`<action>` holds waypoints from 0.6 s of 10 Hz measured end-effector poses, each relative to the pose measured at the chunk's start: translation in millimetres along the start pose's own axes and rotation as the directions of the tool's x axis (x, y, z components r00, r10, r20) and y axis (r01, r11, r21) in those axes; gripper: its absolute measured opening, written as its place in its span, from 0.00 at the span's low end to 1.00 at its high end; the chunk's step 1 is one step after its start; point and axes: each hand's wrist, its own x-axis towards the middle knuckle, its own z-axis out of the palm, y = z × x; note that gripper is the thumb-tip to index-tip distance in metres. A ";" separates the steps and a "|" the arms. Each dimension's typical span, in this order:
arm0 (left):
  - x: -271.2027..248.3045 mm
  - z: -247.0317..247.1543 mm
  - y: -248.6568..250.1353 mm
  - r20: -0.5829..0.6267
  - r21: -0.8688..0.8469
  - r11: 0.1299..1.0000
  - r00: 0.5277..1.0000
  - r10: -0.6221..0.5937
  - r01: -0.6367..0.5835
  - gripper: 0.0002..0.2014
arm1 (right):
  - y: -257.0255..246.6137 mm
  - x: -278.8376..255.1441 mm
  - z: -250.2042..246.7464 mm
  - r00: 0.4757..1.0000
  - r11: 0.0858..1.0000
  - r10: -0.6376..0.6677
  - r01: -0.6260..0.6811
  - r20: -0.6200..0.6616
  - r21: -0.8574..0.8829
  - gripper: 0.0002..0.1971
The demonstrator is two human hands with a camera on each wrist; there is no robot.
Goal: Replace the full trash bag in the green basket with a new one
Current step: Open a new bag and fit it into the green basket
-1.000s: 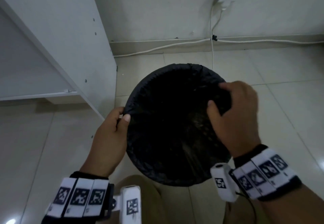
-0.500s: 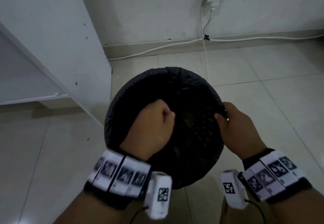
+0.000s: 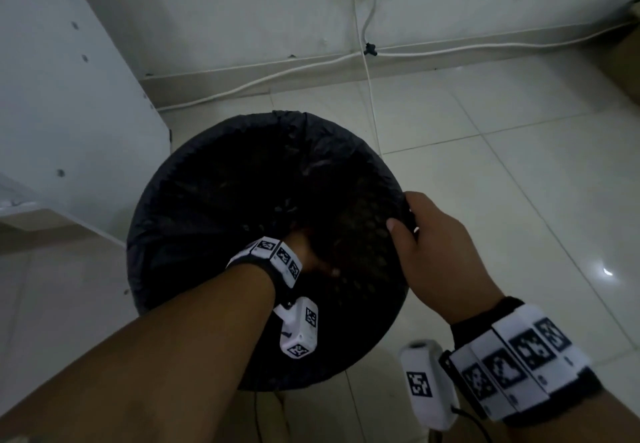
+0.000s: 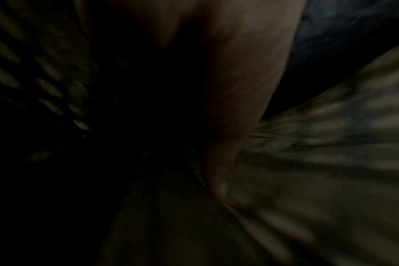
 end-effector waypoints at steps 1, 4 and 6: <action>-7.2 -2.1 6.0 0.022 0.126 0.989 0.997 0.070 -0.073 0.52 | -1.3 3.5 -1.5 1.000 1.000 0.002 -0.002 0.013 0.004 0.08; 14.1 -30.3 -7.6 -0.217 0.183 0.947 0.950 -0.224 0.265 0.52 | -4.9 7.3 -2.5 0.999 1.000 -0.028 0.028 0.018 -0.004 0.07; 30.6 -36.0 -26.7 -0.076 0.302 0.927 0.975 -0.209 0.222 0.78 | -4.5 7.4 -2.5 0.999 1.000 -0.027 0.027 0.026 -0.001 0.07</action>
